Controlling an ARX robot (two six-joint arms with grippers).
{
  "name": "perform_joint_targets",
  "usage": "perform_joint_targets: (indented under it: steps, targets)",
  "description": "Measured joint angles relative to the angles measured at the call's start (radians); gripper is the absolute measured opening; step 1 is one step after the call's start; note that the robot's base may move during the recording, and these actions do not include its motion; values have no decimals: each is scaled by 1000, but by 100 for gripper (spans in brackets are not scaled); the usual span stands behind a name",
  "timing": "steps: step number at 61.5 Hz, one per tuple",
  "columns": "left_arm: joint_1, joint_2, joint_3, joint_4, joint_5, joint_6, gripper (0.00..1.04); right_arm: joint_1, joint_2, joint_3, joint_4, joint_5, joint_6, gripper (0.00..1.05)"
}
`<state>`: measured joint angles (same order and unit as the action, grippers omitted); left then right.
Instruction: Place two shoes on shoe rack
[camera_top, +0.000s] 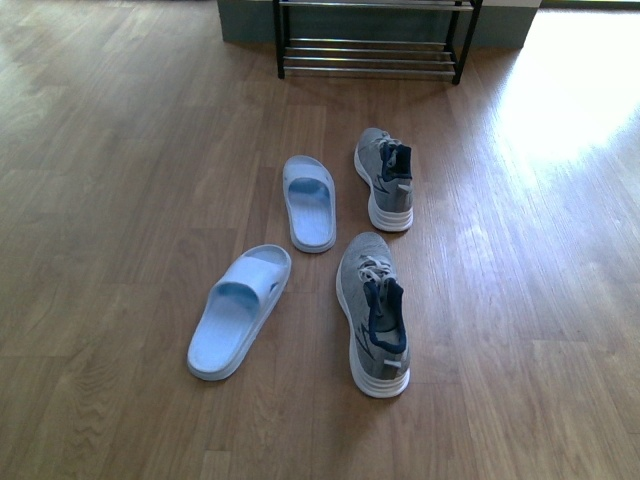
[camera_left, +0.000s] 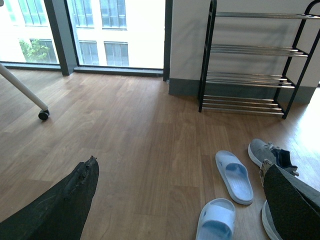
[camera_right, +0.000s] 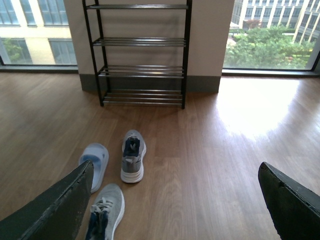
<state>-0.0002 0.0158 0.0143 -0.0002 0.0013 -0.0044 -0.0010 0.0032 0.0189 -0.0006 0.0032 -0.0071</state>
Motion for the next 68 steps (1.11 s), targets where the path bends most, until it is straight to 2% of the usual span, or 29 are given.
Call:
perform_joint_targets:
  steps: [68]
  targets:
    - [0, 0, 0, 0, -2, 0, 95, 0, 0, 0, 0, -4, 0, 95]
